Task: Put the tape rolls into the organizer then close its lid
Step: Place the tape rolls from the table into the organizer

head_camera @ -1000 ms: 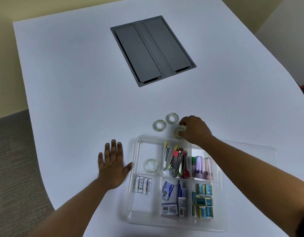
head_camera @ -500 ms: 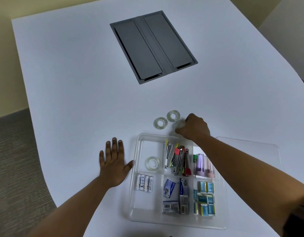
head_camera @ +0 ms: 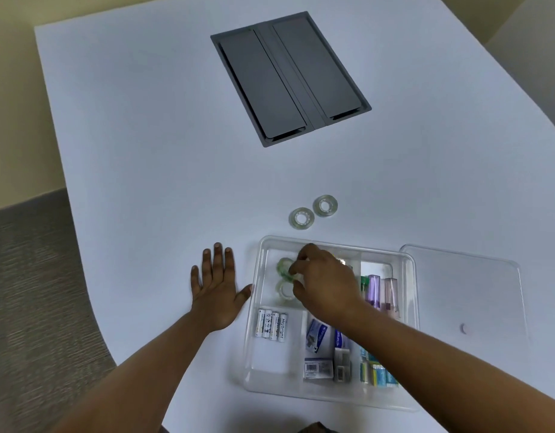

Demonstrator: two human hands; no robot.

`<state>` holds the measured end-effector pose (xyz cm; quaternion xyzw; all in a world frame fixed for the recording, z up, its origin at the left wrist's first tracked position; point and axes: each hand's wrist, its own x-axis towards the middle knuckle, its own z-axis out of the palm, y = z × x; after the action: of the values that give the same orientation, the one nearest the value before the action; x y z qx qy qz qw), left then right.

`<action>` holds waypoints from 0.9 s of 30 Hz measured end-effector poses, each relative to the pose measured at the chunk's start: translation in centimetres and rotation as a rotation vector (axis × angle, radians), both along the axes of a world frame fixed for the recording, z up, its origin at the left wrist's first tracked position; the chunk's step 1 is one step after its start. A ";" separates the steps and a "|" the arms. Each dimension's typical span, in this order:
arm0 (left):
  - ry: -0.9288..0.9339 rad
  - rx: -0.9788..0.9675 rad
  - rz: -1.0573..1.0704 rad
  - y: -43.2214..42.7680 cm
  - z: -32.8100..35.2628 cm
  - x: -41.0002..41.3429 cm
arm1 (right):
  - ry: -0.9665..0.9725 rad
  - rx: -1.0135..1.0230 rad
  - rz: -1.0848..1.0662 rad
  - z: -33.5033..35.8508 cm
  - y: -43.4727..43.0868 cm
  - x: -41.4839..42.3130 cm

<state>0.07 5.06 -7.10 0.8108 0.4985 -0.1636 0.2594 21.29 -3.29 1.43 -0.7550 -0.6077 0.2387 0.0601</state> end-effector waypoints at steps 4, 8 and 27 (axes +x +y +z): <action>-0.005 0.013 0.003 0.0 -0.2 -0.1 | -0.146 -0.017 0.058 -1.1 0.1 -0.4; -0.010 0.017 0.010 0.0 -0.4 -0.1 | -0.221 -0.016 0.096 -2.1 0.3 -0.1; -0.429 0.218 0.474 1.9 4.7 3.9 | -0.226 0.145 -0.253 -2.1 -7.1 9.3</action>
<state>3.93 6.92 -2.44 0.7112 0.6219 0.1299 0.3009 30.61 -10.40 -0.66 -0.8412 -0.5264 0.0984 0.0751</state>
